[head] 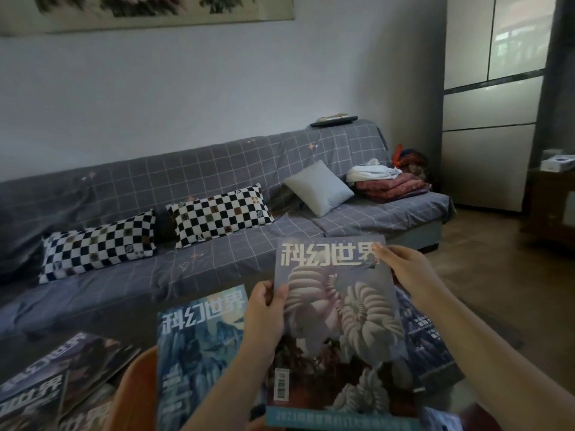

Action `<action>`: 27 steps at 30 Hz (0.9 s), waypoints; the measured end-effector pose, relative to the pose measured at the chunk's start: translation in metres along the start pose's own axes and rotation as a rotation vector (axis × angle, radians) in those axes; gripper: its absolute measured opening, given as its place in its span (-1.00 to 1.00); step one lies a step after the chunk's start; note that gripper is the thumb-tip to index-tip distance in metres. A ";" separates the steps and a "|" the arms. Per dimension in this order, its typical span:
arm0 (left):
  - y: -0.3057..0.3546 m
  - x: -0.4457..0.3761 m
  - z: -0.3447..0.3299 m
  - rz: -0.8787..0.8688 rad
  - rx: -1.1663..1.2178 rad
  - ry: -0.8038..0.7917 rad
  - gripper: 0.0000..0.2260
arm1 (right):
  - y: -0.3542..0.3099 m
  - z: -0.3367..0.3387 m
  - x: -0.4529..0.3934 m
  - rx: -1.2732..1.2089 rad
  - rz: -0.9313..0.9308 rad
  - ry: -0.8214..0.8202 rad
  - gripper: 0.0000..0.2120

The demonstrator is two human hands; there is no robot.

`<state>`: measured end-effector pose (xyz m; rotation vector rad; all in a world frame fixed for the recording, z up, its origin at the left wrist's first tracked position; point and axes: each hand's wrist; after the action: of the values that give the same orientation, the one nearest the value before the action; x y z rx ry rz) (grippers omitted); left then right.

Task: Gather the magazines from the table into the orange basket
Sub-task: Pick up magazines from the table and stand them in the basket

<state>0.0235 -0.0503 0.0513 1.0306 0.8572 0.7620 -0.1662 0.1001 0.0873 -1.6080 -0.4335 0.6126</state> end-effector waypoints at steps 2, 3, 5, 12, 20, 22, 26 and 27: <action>-0.001 0.005 0.019 0.022 0.058 0.060 -0.93 | 0.000 -0.022 0.004 0.022 0.011 -0.073 -0.73; -0.003 0.006 0.029 0.024 0.067 0.090 -0.94 | 0.001 -0.033 0.007 0.039 0.014 -0.117 -0.76; -0.010 0.006 0.053 0.036 0.059 0.156 -0.94 | 0.007 -0.058 0.013 0.081 0.016 -0.196 -0.78; -0.043 0.007 0.124 0.103 0.037 0.354 -0.90 | 0.036 -0.135 0.019 0.178 0.000 -0.417 -0.84; -0.085 -0.009 0.165 0.196 -0.020 0.456 -0.87 | 0.077 -0.201 0.021 0.130 -0.084 -0.546 -0.64; -0.093 -0.017 0.170 0.229 -0.030 0.432 -0.86 | 0.086 -0.212 0.020 0.147 -0.102 -0.466 -0.62; -0.102 -0.029 0.177 0.219 -0.120 0.388 -0.88 | 0.097 -0.225 0.017 0.201 -0.111 -0.368 -0.59; -0.103 -0.031 0.178 0.209 -0.161 0.373 -0.82 | 0.100 -0.226 0.017 0.243 -0.091 -0.358 -0.61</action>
<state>0.1789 -0.1820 0.0091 0.8544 0.9944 1.2075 -0.0209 -0.0804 -0.0004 -1.2427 -0.6648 0.8538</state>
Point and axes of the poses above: each hand's wrist, its own x-axis away from the middle knuckle, its own z-axis out of the back of the hand, y = z × x, and after that the axes turned 5 degrees about -x, right-handed
